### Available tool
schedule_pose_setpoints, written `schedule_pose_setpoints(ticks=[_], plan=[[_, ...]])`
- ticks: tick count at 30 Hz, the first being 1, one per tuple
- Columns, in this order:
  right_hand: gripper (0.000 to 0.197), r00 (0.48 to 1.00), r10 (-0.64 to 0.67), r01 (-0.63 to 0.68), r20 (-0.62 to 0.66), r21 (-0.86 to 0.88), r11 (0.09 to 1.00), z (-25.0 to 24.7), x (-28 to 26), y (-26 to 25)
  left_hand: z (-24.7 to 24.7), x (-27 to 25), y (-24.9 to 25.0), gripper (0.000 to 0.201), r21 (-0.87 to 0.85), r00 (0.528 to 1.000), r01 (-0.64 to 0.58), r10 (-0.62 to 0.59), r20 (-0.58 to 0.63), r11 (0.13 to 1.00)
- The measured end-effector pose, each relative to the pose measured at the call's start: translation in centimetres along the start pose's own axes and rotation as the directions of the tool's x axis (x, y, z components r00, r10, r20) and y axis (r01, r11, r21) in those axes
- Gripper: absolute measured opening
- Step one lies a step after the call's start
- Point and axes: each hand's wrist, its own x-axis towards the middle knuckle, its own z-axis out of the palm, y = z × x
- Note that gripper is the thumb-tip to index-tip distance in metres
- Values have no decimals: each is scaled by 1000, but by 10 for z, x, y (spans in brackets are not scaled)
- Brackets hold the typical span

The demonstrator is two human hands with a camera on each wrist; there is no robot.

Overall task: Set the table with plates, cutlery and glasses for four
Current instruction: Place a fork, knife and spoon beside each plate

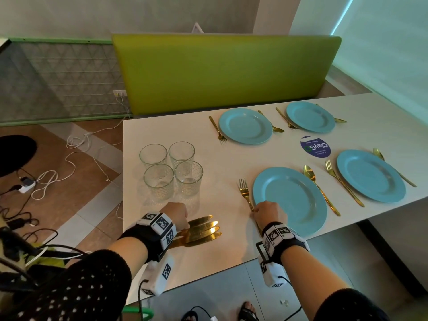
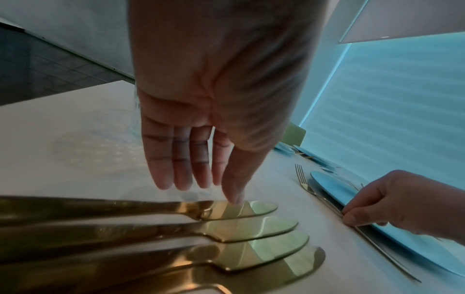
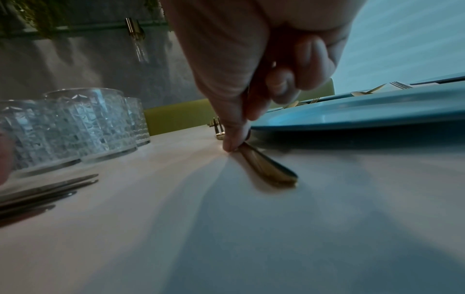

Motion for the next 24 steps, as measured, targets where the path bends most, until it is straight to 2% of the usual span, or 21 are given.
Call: schedule_pose_setpoints(ticks=[7,15,20,24], plan=[[23,1000,9,-9,-3,-8,1000,0,0,-1,6,-1,-10,46,206,998,21,-34,60,978],[23,1000,-6,5,-13,-18,1000,-1,-2,-2,8,-3,-20,75,294,999,24,-37,36,956],[26,1000,-12,12,-19,-12,1000,-3,-8,-5,14,-6,-24,75,367,998,6,-26,50,930],[31,997,-70,71,-24,30,997,-5,-16,-12,13,-5,-23,64,398,995,-27,-14,100,917]])
